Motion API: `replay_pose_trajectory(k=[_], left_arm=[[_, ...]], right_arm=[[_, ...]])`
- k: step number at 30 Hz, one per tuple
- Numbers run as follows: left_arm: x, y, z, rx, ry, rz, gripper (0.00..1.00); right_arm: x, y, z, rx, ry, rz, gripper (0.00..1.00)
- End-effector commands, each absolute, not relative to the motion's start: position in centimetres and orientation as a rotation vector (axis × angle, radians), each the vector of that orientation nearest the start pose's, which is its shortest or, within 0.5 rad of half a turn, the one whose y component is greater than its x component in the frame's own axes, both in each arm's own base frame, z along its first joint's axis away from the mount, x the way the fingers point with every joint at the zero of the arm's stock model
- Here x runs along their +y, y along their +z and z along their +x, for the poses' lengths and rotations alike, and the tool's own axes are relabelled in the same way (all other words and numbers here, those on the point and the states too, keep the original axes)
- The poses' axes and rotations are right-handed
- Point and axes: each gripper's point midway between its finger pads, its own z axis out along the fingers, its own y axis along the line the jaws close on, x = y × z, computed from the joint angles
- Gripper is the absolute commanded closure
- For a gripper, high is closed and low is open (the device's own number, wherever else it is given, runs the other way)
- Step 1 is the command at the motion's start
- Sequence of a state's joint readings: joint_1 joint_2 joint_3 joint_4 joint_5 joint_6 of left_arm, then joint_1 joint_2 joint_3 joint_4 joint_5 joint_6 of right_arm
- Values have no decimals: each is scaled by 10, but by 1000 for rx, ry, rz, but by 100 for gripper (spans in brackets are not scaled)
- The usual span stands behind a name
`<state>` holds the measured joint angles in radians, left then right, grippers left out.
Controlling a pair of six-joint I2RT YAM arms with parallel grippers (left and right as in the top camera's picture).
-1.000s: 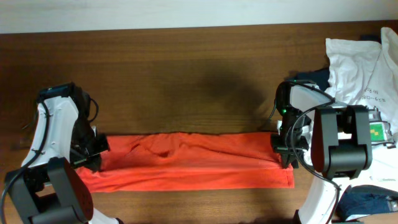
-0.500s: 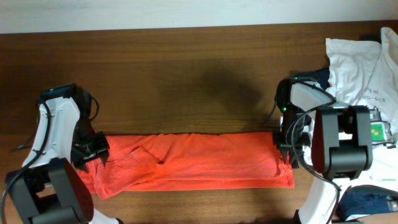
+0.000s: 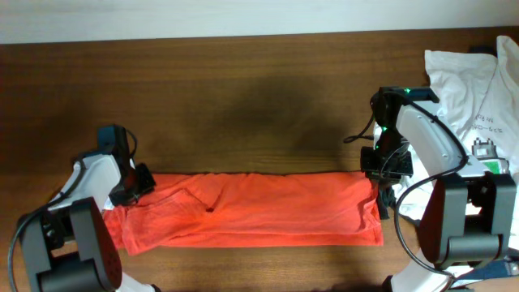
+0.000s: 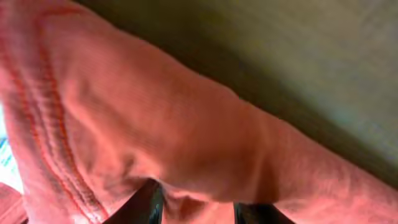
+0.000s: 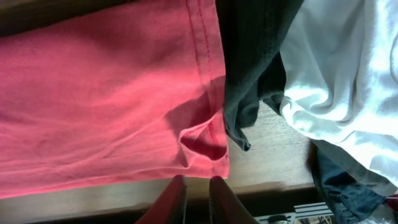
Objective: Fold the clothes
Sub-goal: 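Lay the folded edge down and release both grippers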
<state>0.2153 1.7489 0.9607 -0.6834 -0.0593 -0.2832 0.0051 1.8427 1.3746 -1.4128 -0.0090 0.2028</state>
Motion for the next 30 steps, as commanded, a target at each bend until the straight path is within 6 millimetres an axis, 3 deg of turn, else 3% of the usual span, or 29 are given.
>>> replay_pose_trajectory(k=[1,3,4,6,9,10,11,12,14,17,19,20,21,23,25,27,30], left_arm=[[81,-48,313,2925,75,-750,62],[104,-57,329,2869,72,-827,62],[122,-48,342,2814,77,-869,62],[151,-21,367,2722,34,-936,58],[158,28,396,2725,-41,-842,37],[157,44,397,2742,-49,-850,35],[156,58,394,2774,-54,-861,30],[150,67,379,2848,-67,-888,15],[147,62,338,3002,26,-946,13],[149,51,316,3071,110,-964,14],[146,36,310,3081,109,-966,20],[147,28,313,3061,112,-960,39],[147,25,313,3055,112,-959,43],[149,23,316,3041,115,-955,73],[149,23,316,3039,115,-954,80],[149,23,317,3037,114,-954,100],[147,30,324,3019,75,-948,100]], right_arm=[[3,82,265,3411,-14,364,82],[3,82,265,3411,-13,363,81],[4,82,265,3411,-14,362,81],[3,82,266,3408,-12,362,81],[3,82,266,3408,-13,362,81],[3,82,266,3408,-13,362,81],[3,82,265,3408,-13,362,81],[3,82,266,3408,-14,362,81],[3,82,266,3408,-13,362,81],[3,82,265,3411,-10,342,81],[3,82,265,3411,-10,342,81],[3,82,265,3411,-11,341,81],[3,82,265,3411,-10,342,81],[3,82,265,3411,-10,342,81],[3,82,265,3411,-10,342,81],[3,82,265,3411,-10,342,81],[3,82,265,3411,-11,342,80]])
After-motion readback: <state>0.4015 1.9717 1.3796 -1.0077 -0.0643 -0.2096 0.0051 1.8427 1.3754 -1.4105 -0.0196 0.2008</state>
